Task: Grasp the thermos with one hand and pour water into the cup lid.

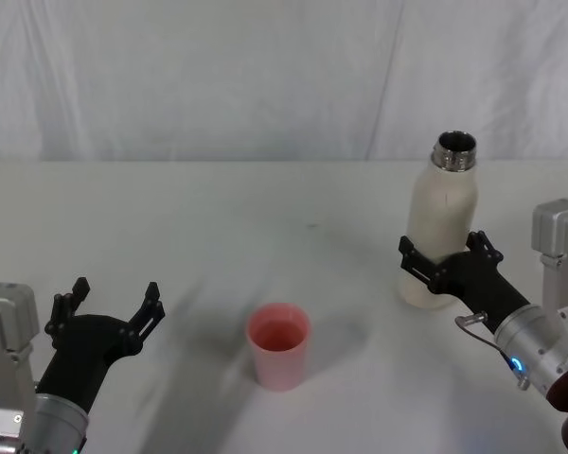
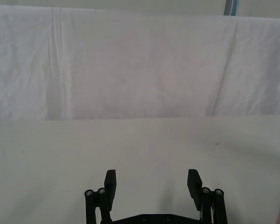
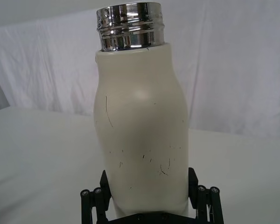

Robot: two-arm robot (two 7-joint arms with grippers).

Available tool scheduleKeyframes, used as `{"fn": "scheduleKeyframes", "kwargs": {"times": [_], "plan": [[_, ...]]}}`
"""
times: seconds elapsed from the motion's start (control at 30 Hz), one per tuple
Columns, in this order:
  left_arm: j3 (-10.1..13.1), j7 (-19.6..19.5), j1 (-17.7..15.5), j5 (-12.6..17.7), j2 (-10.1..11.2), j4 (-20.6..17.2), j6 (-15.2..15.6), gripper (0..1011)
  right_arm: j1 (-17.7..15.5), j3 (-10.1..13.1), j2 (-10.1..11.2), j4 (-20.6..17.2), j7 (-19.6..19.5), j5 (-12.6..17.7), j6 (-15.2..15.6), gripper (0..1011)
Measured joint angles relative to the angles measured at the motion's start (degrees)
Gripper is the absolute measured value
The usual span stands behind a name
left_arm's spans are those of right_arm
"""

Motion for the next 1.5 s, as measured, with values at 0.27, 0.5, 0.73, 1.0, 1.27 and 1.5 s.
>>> {"fn": "scheduleKeyframes", "kwargs": {"times": [0.27, 0.5, 0.73, 1.0, 1.27, 1.5], "plan": [[0.0, 0.0, 0.0, 0.0, 0.0, 0.0, 0.0, 1001, 0.43, -0.28, -0.06, 0.96, 0.02, -0.31, 0.11, 969], [0.0, 0.0, 0.0, 0.0, 0.0, 0.0, 0.0, 1001, 0.51, -0.41, -0.12, 1.29, -0.01, -0.43, 0.25, 969], [0.0, 0.0, 0.0, 0.0, 0.0, 0.0, 0.0, 1001, 0.51, -0.42, -0.09, 1.29, -0.03, -0.52, 0.45, 969], [0.0, 0.0, 0.0, 0.0, 0.0, 0.0, 0.0, 1001, 0.51, -0.39, -0.05, 1.23, -0.07, -0.52, 0.46, 969], [0.0, 0.0, 0.0, 0.0, 0.0, 0.0, 0.0, 1001, 0.47, -0.34, -0.04, 1.18, -0.11, -0.51, 0.46, 969], [0.0, 0.0, 0.0, 0.0, 0.0, 0.0, 0.0, 1001, 0.45, -0.34, -0.04, 1.14, -0.12, -0.5, 0.45, 968]]}}
